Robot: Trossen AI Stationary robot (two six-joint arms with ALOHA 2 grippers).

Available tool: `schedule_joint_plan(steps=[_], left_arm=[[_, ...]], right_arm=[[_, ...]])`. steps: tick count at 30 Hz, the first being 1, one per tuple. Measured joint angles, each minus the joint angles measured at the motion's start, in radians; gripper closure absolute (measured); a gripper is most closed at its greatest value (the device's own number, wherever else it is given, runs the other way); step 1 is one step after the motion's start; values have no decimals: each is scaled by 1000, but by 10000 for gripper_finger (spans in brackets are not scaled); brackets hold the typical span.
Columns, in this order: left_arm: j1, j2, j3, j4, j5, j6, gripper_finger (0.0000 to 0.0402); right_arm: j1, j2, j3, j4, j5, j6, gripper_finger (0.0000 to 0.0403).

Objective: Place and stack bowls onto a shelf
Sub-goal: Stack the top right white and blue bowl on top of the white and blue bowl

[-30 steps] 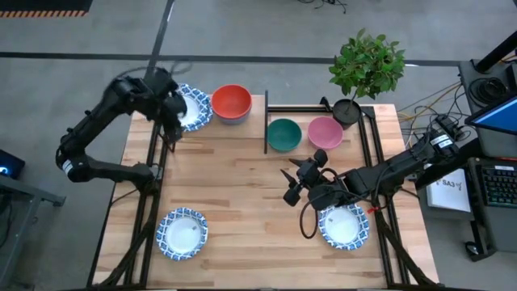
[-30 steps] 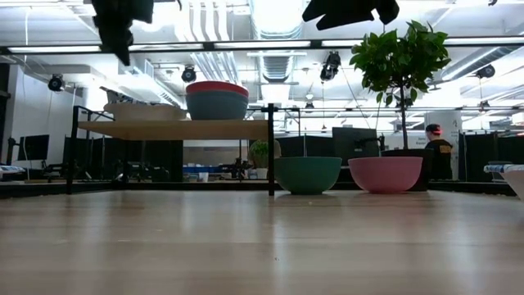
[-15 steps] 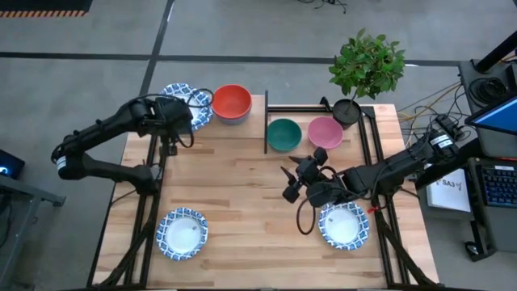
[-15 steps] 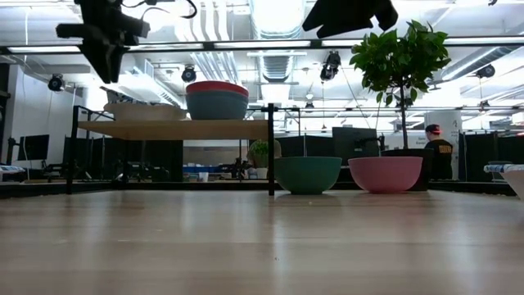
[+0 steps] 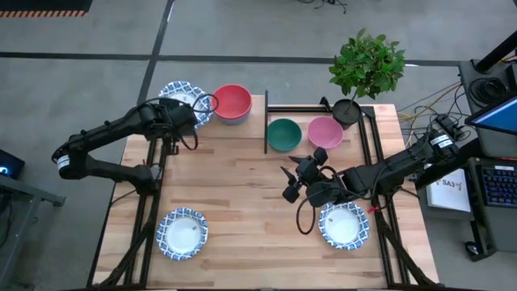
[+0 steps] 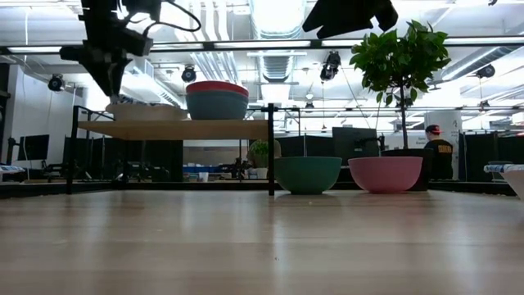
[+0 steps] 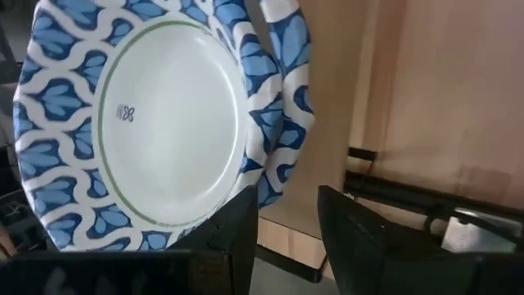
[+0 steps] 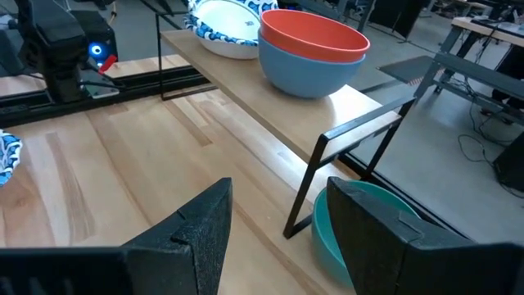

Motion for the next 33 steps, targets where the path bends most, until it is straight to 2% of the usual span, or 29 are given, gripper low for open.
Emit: schedule_joint_plan(steps=[5,15,25,33], left_arm=[[0,-1,2,8,-6,-2,290],[3,-2,101,12,0,44,290],[51,20,34,19,12,54,290],[66,27,31,64,12,63,290]], right_arm=[[0,0,0,0,0,0,213],[0,0,-1,0,0,0,213],[0,0,-2,0,0,0,213],[0,0,-2,0,0,0,213]])
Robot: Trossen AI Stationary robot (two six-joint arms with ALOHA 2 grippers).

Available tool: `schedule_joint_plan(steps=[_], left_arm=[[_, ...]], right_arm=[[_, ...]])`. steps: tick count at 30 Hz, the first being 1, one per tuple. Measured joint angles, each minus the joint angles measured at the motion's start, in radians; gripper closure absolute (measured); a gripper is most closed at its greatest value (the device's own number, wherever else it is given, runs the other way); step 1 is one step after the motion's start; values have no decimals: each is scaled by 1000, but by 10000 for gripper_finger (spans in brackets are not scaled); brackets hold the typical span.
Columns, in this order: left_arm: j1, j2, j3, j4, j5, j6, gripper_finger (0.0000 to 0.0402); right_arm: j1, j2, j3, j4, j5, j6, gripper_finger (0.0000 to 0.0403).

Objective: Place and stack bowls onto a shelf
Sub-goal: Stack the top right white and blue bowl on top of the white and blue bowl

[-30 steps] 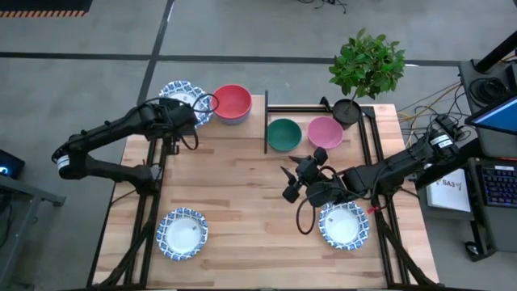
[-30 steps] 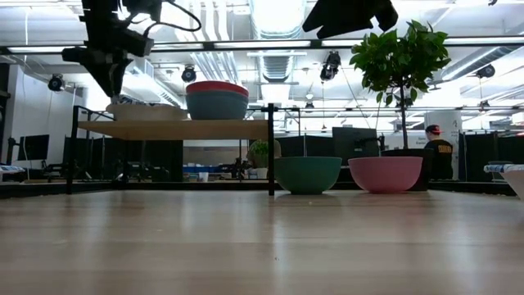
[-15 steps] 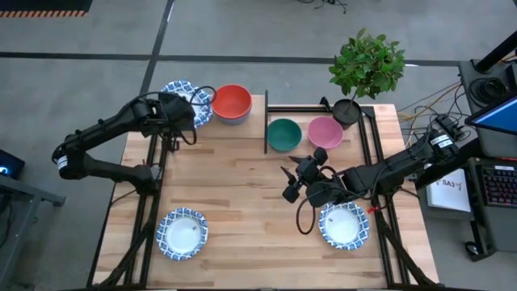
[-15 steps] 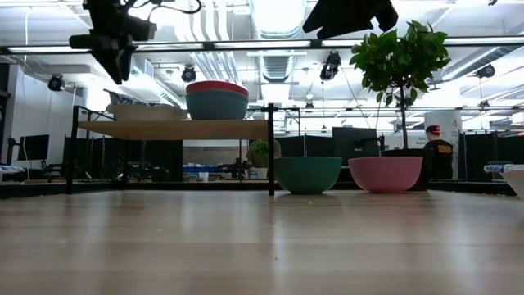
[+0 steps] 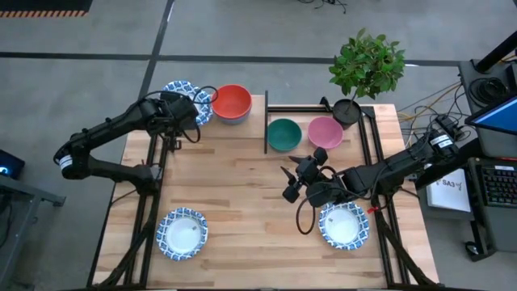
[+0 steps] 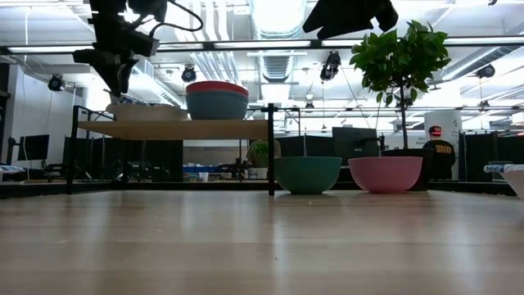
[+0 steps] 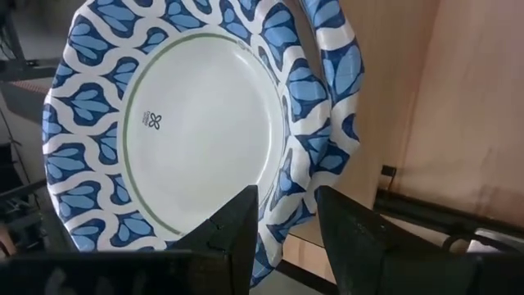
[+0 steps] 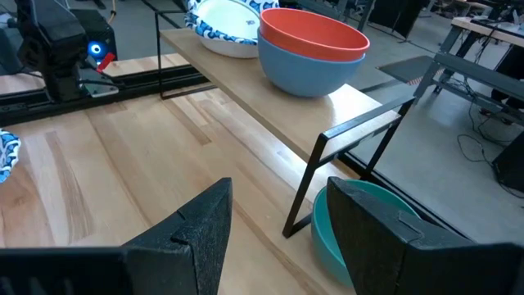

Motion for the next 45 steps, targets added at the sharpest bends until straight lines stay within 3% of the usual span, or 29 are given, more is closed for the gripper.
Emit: schedule_joint_plan(steps=[16,32,38,45], left_arm=[[35,35,-6,-2,2,25,292],[35,45,-6,-1,45,16,391],[35,43,12,-4,46,23,397],[35,41,128,-7,47,23,398]], right_arm=[[0,0,-1,0,0,0,213],[0,0,-1,0,0,-3,213],[0,0,-1,0,0,-1,213],[0,0,-1,0,0,-1,213]])
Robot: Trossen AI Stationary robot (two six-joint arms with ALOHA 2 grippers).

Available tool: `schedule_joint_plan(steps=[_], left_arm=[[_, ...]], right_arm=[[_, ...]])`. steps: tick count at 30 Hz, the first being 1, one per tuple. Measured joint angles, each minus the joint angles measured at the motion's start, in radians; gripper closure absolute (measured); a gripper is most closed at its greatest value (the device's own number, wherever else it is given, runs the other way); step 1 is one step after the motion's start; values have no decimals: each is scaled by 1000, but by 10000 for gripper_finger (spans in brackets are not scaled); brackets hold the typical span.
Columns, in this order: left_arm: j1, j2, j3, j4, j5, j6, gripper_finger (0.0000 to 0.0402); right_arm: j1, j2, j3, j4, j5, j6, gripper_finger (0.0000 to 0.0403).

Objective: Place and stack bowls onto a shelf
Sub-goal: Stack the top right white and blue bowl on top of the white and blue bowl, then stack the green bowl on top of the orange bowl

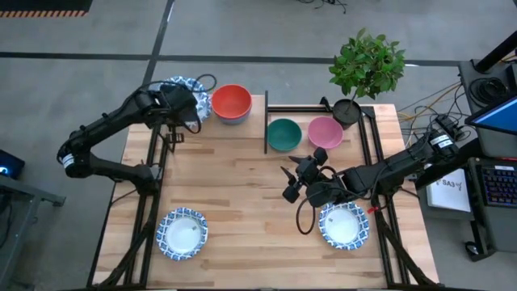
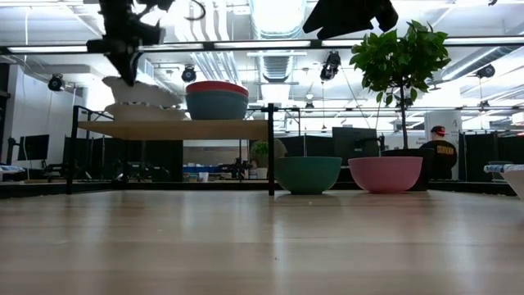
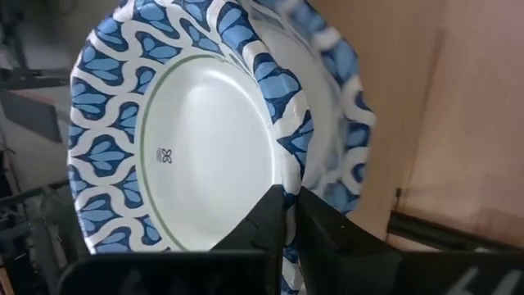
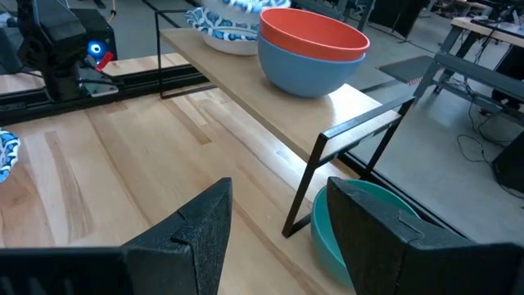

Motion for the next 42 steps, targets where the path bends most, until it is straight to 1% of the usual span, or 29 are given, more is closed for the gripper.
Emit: schedule_joint_plan(steps=[4,7,9,14,20,23,25,27,32,38,40,42], left_arm=[[0,0,73,-4,18,-18,398],[3,0,125,-6,142,-69,398],[4,0,148,-4,190,-110,398],[7,1,143,-12,183,-172,398],[11,2,60,10,179,-205,398],[11,3,18,35,128,-220,391],[11,4,1,49,79,-224,383],[12,4,-10,53,68,-224,372],[11,1,-12,61,69,-223,340],[11,-2,27,64,73,-222,293],[11,-5,44,65,129,-256,280],[11,-21,49,71,273,-306,275]], right_arm=[[0,0,0,0,0,0,213],[0,0,0,0,0,-1,213],[0,0,0,0,0,-2,213],[0,0,0,0,0,-2,213],[0,0,0,0,0,-2,213],[0,0,0,0,-1,-2,213],[0,0,0,0,-1,-2,213],[0,0,0,0,-1,-2,213],[0,0,0,0,-1,-2,213],[0,0,0,0,-1,-2,213],[0,0,0,0,-1,-3,213],[0,0,-4,1,-1,-4,213]])
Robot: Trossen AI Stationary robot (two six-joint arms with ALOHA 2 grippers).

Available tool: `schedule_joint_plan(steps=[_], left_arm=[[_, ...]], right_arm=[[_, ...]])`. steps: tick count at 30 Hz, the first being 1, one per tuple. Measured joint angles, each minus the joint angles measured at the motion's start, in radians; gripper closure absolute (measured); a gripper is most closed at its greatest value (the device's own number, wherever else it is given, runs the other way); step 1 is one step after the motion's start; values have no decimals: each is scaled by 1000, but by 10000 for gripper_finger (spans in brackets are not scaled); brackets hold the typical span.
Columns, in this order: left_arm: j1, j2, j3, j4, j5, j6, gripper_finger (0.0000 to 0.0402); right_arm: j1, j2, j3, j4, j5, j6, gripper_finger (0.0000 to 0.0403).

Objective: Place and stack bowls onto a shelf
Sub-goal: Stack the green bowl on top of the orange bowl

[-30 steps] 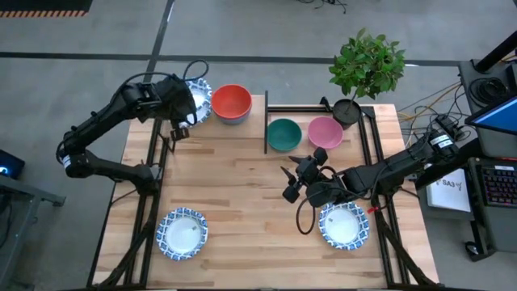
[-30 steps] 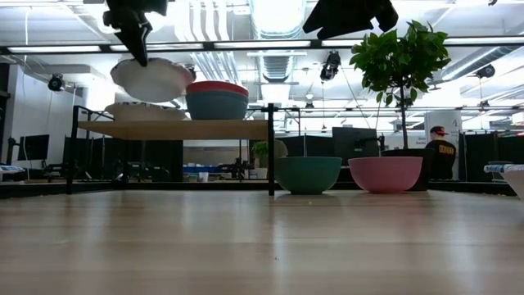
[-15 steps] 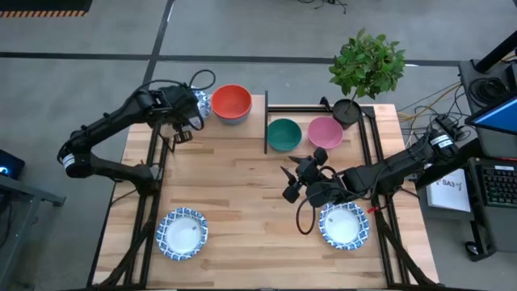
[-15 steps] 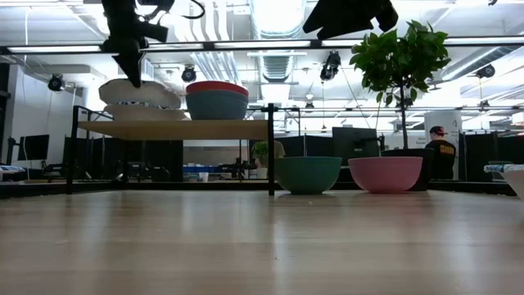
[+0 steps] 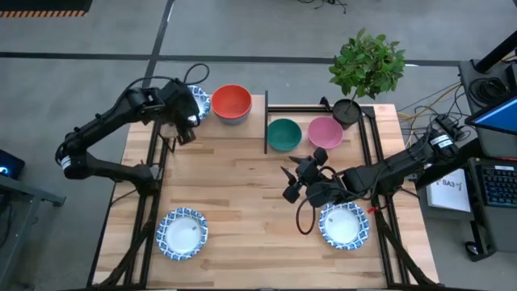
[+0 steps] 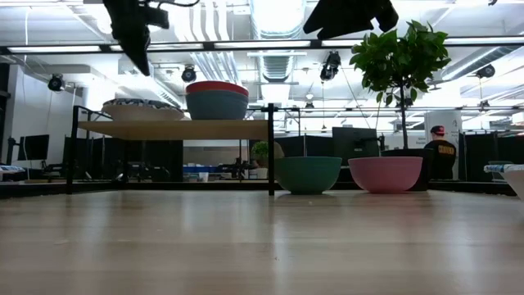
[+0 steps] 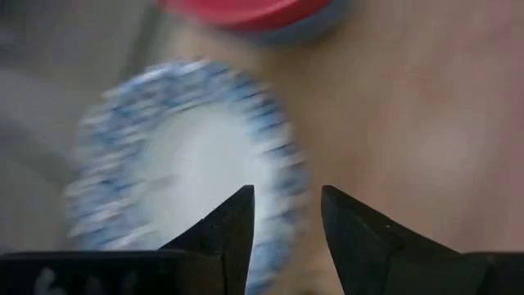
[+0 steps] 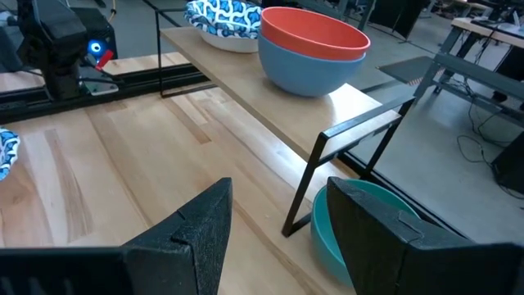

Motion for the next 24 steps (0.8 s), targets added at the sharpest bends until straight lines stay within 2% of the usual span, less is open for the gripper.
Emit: schedule_joint_plan(steps=[2,4,6,11,13,17,21,24], left_arm=[[-2,-25,-6,17,162,-74,274],[-10,-59,-32,40,277,-167,277],[-34,-105,-76,92,321,-257,280],[-134,-261,-278,319,332,-389,287],[-180,-324,-369,417,331,-437,288],[-266,-428,-515,581,332,-500,288],[-312,-494,-608,705,331,-506,288],[-317,-524,-650,773,328,-492,288]], right_arm=[[0,0,-7,0,0,-1,213],[0,0,-16,0,-1,2,213],[-7,0,-24,0,-1,6,213],[-45,0,-42,-1,-24,63,213],[-70,0,-48,0,-94,67,213],[-138,0,-51,-2,-325,66,213],[-236,0,-36,-52,-494,47,213],[-331,0,-14,-142,-598,-26,213]])
